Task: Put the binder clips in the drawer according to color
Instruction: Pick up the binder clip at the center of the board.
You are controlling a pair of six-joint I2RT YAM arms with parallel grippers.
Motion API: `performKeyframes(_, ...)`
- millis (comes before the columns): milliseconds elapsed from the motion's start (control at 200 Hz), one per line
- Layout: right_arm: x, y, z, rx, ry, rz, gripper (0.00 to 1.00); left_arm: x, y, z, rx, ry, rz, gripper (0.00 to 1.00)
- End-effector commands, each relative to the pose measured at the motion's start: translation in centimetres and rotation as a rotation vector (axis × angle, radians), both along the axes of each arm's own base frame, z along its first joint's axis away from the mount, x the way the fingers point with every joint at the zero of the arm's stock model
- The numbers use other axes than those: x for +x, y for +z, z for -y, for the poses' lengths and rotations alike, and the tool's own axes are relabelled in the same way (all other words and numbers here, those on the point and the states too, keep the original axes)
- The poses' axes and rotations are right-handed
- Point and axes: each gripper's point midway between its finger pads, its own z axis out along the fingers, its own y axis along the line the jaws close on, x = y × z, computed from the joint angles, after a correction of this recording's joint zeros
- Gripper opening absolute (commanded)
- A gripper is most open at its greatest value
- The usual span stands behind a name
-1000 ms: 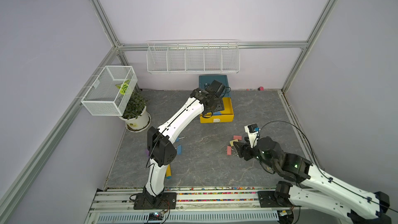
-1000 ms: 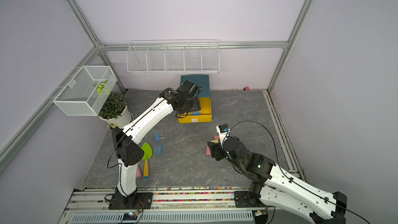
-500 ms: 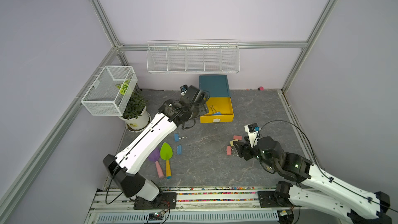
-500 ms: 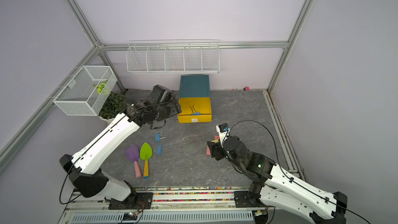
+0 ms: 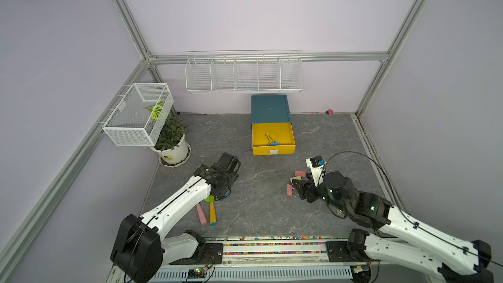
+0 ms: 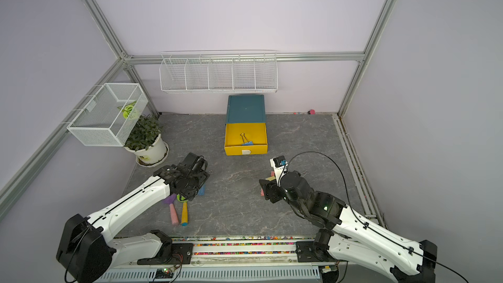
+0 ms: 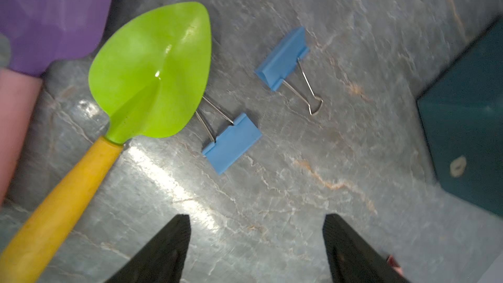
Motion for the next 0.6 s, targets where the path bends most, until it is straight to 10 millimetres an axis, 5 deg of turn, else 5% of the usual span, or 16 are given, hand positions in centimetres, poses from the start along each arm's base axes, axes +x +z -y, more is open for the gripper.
performKeyframes(0, 0.1, 0.5, -0.2, 0.018, 0.004, 0.013, 0.74, 0.0, -1.2, -0.2, -0.090, 0.234, -0.098, 0.83)
performKeyframes(135, 0.1, 0.4, -0.1, 0.011, 0.001, 0.014, 0.74, 0.8, -2.5, -0.1, -0.108, 0.313, -0.148, 0.90)
performKeyframes(595, -0.2, 0.2, -0.4, 0.010, 0.029, 0.008, 0.74, 1.5, -6.0, -0.1, -0.119, 0.404, -0.263, 0.88)
